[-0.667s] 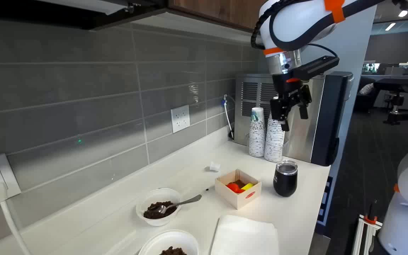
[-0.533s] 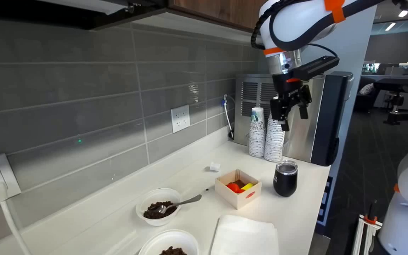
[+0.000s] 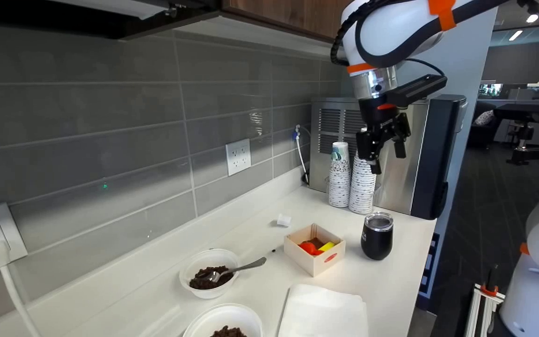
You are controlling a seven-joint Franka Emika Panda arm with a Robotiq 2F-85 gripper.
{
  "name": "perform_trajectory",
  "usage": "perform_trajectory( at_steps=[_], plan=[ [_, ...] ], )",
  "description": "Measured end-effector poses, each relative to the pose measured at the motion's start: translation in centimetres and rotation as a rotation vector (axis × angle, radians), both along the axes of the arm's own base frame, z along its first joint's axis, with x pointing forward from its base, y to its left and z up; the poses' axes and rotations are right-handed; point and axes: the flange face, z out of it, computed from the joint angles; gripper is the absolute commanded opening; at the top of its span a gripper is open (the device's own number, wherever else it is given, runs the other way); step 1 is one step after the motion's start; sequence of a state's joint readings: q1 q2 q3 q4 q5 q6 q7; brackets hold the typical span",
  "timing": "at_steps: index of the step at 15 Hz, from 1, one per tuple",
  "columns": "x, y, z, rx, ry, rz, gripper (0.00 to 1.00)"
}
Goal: Fold the napkin
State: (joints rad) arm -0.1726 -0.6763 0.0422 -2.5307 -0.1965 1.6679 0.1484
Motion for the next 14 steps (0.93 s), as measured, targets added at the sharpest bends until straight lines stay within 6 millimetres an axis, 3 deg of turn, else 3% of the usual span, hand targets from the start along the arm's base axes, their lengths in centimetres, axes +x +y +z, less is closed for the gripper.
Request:
perform_trajectory(
  at_steps=[3, 9, 14],
  plan=[
    [0.8, 2.7, -0.6, -0.014, 0.004, 0.080, 1.00],
    [1.3, 12.9, -2.8, -0.099, -0.083, 0.298, 1.00],
    [-0.7, 19.2, -7.6, -0.113, -0.235, 0.409, 1.00]
  ],
)
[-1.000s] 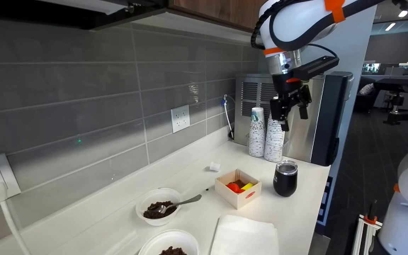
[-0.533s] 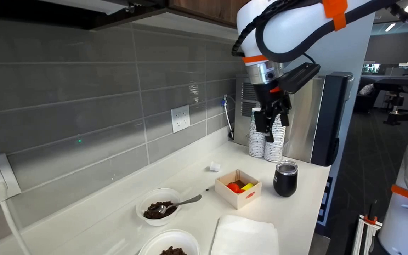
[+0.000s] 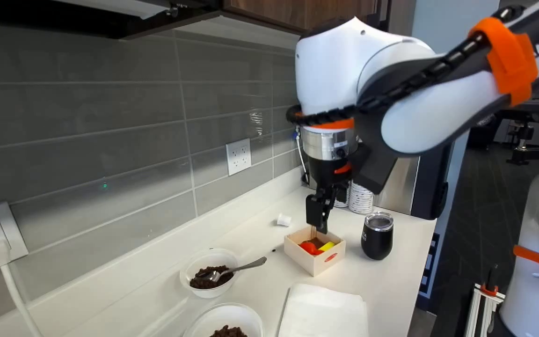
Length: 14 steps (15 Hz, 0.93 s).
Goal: Fold the napkin
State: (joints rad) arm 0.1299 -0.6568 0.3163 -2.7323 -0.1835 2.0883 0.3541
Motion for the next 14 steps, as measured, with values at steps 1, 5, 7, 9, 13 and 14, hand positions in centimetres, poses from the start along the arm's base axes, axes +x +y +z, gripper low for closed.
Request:
perform_trajectory(
  at_steps=[1, 5, 7, 9, 13, 14],
  plan=[
    [-0.5, 0.9, -1.2, 0.018, -0.026, 0.022, 1.00],
    [-0.7, 5.8, -3.6, 0.081, -0.112, 0.119, 1.00],
    [-1.1, 8.0, -5.5, 0.089, -0.108, 0.159, 1.00],
    [-1.9, 9.8, -7.9, 0.087, -0.080, 0.190, 1.00],
    [-3.7, 12.2, -11.9, 0.080, -0.007, 0.225, 1.00],
    [-4.2, 12.6, -12.7, 0.080, 0.009, 0.232, 1.00]
  ],
)
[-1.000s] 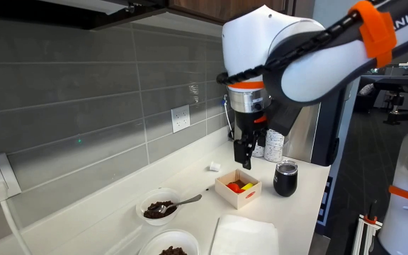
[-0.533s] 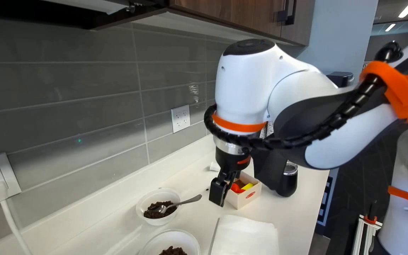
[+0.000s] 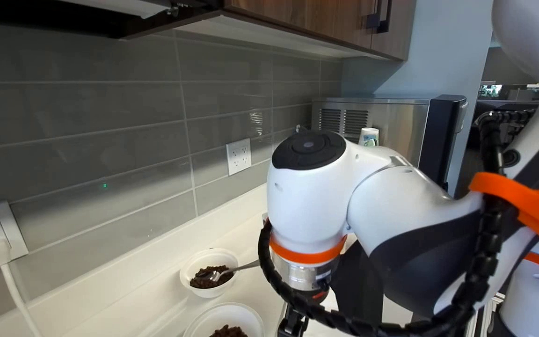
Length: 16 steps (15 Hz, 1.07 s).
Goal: Fold the napkin
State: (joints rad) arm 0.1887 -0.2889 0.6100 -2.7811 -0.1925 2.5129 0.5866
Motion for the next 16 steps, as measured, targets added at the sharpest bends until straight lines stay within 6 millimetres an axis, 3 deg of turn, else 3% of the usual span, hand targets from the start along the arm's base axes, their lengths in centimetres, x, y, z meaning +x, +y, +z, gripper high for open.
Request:
perform_trajectory(
  at_steps=[16],
  plan=[
    [-2.9, 4.4, -5.2, 0.002, 0.117, 0.140, 1.00]
  ],
)
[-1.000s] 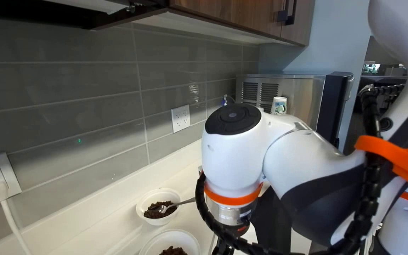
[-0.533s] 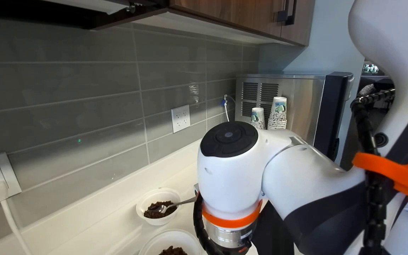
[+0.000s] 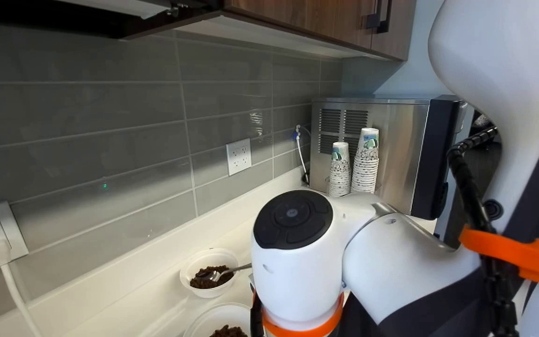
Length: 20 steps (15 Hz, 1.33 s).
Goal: Fold the napkin
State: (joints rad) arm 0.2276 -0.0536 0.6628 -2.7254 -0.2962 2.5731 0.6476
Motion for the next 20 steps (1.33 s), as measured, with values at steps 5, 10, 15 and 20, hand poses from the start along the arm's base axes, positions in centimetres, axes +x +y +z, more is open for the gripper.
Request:
perform_trajectory(
  at_steps=[5, 10, 15, 20],
  plan=[
    [-0.2, 0.9, -1.8, -0.008, 0.037, 0.006, 1.00],
    [0.0, 1.0, -3.9, -0.027, 0.071, 0.005, 0.75],
    [1.0, 1.0, -5.4, -0.040, 0.098, -0.005, 0.42],
    [1.5, 1.8, -5.7, -0.052, 0.081, 0.003, 0.05]
  ],
)
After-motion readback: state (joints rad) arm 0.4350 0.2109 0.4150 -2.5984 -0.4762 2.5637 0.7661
